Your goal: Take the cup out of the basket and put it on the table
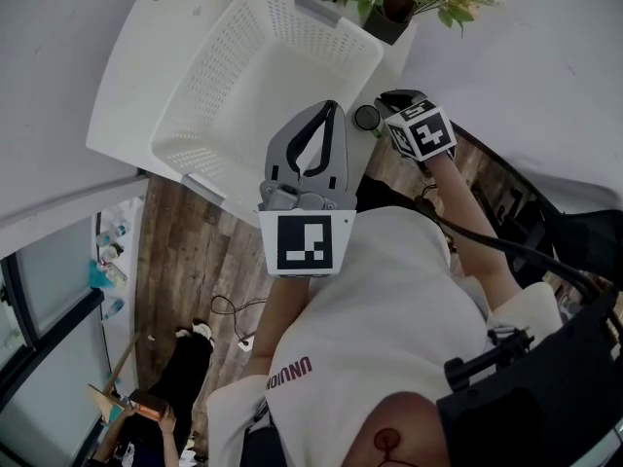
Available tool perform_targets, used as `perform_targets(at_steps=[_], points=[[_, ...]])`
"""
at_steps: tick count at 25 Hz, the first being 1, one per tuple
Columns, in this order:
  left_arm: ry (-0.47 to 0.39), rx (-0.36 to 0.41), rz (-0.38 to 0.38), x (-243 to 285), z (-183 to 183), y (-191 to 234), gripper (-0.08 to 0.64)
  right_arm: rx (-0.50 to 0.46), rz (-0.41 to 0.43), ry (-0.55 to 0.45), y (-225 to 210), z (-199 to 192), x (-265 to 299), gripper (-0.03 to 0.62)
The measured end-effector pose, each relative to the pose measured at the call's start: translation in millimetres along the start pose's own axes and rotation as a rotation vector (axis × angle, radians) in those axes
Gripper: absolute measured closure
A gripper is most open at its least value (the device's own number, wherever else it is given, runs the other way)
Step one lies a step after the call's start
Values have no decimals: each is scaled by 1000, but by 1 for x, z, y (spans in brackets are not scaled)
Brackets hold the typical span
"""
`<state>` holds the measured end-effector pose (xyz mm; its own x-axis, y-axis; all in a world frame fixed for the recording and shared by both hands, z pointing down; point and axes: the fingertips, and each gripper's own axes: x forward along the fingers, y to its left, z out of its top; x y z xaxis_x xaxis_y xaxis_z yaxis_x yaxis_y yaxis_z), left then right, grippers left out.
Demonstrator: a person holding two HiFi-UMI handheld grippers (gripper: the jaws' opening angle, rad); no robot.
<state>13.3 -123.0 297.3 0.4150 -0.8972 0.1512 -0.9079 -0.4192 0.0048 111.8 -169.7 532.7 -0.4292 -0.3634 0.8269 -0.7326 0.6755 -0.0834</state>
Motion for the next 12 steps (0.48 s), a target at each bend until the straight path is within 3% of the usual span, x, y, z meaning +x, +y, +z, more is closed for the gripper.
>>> perform_targets(at_steps=[12], points=[[0, 18, -15, 4, 0, -7, 548, -20, -204, -301, -23, 45, -55, 574]])
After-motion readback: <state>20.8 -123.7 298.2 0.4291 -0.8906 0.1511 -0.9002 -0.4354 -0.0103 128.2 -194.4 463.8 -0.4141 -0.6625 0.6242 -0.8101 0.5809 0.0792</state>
